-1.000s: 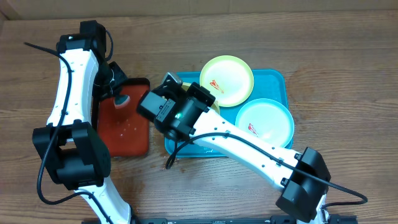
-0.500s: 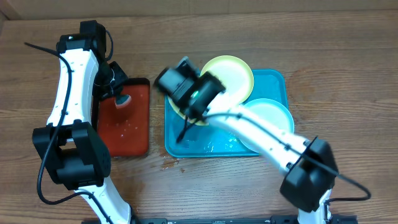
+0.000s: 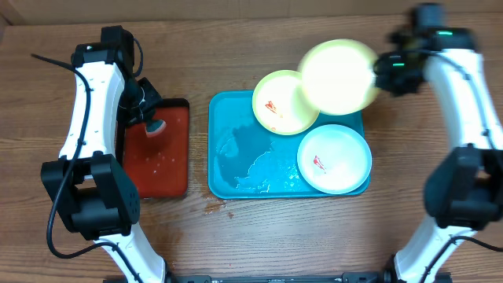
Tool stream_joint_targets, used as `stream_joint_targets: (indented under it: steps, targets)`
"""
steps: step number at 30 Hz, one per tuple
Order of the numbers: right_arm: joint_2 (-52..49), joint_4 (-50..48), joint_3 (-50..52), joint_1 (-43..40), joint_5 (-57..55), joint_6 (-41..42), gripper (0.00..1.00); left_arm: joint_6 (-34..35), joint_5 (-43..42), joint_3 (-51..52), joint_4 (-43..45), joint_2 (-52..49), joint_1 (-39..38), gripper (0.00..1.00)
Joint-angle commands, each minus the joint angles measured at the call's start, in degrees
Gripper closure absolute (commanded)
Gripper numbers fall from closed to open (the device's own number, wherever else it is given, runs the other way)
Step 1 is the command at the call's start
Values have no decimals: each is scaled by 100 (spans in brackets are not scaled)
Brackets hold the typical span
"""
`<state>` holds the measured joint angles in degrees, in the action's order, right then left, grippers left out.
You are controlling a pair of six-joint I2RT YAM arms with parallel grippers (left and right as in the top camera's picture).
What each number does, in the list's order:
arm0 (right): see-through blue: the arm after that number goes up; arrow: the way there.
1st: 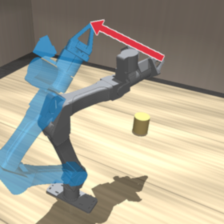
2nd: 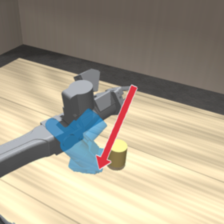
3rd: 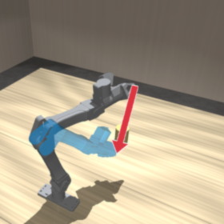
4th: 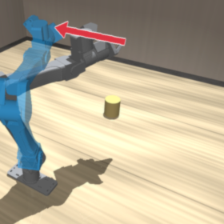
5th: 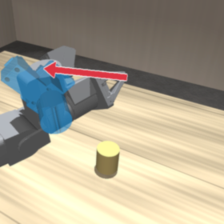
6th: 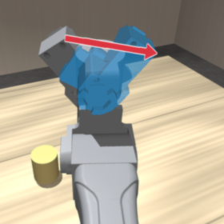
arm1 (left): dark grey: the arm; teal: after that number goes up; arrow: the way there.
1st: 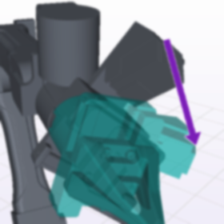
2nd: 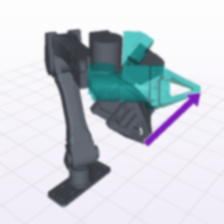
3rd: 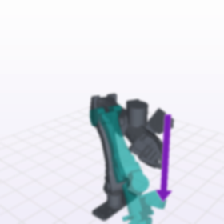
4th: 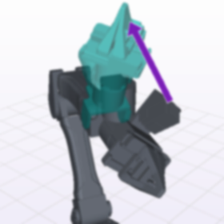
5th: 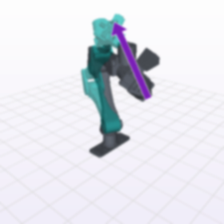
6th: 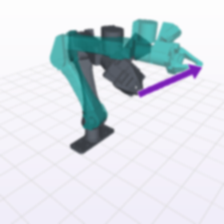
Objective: Clean dirty plates on tray and stack at the side
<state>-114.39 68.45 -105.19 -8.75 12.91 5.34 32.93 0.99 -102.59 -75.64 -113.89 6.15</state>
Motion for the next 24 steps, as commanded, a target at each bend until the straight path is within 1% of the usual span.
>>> stream_joint_targets:
  steps: [1,3,7,11,14,15,16,17,19,21,23,24]
  targets:
    - [208,-195,356,-669,365,26,96,31,-66,-26,11,188,17,96]
    - [208,-542,702,-1086,365,26,96,31,-66,-26,11,188,17,96]
    - [201,-1351,1451,-1663,365,133,96,31,-66,-26,7,188,17,96]
    - [201,-1888,2002,-1987,365,238,96,31,-66,-26,24,188,17,96]
    - [188,-1974,2131,-2035,321,238,94,31,-66,-26,61,188,17,96]
    - [186,-1971,2135,-2035,293,236,92,31,-66,-26,63,188,17,96]
    - [186,-1956,2135,-2026,234,238,80,31,-66,-26,57,188,17,96]
    - [186,-1956,2135,-2017,223,238,75,31,-66,-26,48,188,17,96]
    - [186,-1954,2131,-2006,243,238,72,28,-87,-26,44,188,17,96]
    - [188,-1840,1998,-1978,538,234,68,28,-105,-26,52,188,17,96]
    - [188,-1617,1746,-1921,623,168,62,28,-105,-26,70,188,17,96]
    - [188,-1449,1558,-1878,608,125,60,28,-105,-26,72,188,17,96]
